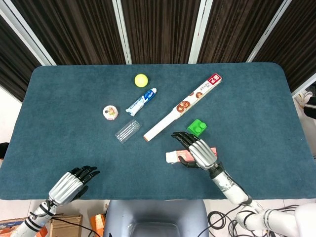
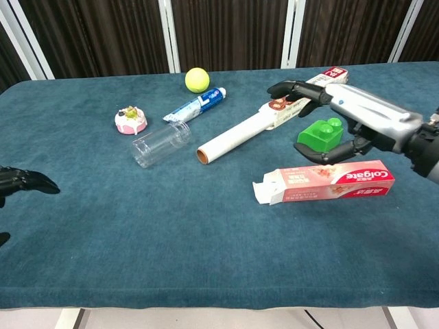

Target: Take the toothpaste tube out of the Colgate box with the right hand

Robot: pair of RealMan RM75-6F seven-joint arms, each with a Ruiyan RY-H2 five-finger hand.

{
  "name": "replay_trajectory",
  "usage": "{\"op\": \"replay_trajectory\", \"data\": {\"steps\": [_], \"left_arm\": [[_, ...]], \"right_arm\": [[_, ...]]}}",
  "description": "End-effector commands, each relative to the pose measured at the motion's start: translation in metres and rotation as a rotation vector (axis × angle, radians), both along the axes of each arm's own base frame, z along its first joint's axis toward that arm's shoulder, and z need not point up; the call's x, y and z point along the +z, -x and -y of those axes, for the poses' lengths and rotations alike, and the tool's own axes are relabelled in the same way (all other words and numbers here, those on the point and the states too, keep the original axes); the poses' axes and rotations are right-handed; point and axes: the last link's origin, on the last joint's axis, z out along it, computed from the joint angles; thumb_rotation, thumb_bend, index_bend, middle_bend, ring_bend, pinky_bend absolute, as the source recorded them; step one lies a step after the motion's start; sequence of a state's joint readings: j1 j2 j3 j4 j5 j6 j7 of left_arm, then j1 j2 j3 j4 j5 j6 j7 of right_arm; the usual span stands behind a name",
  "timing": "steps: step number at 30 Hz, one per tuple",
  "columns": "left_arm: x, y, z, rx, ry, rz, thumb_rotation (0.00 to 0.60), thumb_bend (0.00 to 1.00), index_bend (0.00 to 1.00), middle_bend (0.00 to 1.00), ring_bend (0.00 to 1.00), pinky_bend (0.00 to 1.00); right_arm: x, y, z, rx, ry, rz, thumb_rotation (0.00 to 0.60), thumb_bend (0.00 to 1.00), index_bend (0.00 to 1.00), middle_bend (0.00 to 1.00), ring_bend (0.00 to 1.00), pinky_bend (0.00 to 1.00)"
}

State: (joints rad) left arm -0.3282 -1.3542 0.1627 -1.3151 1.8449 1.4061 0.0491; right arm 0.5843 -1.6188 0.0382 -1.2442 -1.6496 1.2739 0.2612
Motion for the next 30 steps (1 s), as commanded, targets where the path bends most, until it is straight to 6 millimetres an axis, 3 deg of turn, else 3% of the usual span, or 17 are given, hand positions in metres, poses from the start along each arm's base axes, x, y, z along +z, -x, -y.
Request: {"op": "replay_trajectory", "data": {"steps": [1,11,22,30], "left_arm": [[0.01,0.006,-0.007,0.078,-0.055,-0.025,0.6,0.46,0.22,0.21,0.22,0.46],[0.037,0.01,-0.011,0.168,-0.195,0.018,0.6,0.46,0.22,0.21,0.22,0.46],[0.05,0.012,-0.008,0.21,-0.231,0.036,0.6,0.46,0.22,0.21,0.22,0.46],[0.053,0.015,-0.01,0.243,-0.286,0.006,0.6,0.46,0.22,0.21,0.22,0.46]], "right_arm": [[0.007,0.012,-0.005,-0.018,0.013,0.009,0.6,0.39,0.16,0.1,0.09,0.24],[0.032,0.057,-0.026,-0.102,0.041,-0.095,0.6,0.39,0.2,0.14,0.1,0.24],[0.044,0.076,-0.035,-0.207,0.068,-0.242,0.6,0.27,0.24,0.18,0.12,0.24],[0.038,0.089,-0.026,-0.307,0.032,-0.317,0.6,0.26,0.24,0.18,0.12,0.24]]}}
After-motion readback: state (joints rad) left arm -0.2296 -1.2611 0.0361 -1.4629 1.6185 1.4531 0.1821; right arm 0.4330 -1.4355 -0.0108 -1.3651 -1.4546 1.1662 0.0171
